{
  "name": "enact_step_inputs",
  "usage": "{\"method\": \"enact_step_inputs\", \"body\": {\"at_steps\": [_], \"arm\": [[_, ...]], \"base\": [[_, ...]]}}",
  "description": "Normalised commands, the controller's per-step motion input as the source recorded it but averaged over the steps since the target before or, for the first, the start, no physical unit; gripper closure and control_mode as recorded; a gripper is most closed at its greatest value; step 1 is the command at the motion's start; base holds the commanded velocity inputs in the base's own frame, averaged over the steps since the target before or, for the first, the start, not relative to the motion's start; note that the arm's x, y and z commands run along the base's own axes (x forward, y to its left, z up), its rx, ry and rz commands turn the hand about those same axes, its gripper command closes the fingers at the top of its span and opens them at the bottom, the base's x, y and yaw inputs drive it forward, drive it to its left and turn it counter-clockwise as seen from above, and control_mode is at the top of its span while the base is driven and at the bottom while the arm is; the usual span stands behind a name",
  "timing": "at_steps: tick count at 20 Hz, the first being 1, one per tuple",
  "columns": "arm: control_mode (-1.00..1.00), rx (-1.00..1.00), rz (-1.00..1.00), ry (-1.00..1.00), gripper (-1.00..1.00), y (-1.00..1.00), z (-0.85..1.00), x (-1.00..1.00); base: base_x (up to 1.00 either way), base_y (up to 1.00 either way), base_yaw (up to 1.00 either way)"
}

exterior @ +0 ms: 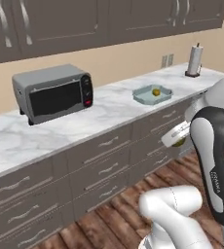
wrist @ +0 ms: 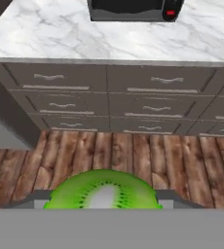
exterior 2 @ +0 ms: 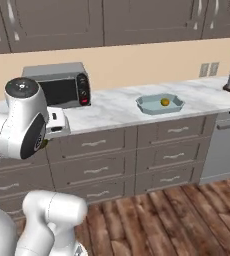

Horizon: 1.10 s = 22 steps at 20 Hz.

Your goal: Pick the kiwi and orange from the fridge and place them inside the tupperware on the counter.

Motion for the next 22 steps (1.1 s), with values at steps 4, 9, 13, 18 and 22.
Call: {"method": "enact_step_inputs", "body": {"at_steps": [4,9,13,18,22], "arm": [[1.00,0.00,0.00,0.00,1.00,0.00,0.00,0.00],[1.00,0.00,0.00,0.00,1.00,0.00,0.00,0.00],[1.00,0.00,0.00,0.00,1.00,0.00,0.00,0.00],[1.00,0.00,0.00,0.00,1.00,0.00,0.00,0.00],[1.00,0.00,0.00,0.00,1.00,0.00,0.00,0.00]], "base": [[0.92,-1.00,-0.07],[0.76,-1.00,0.17],[0.51,-1.00,0.37],[0.58,-0.94,0.32],[0.66,-0.51,0.11]]}}
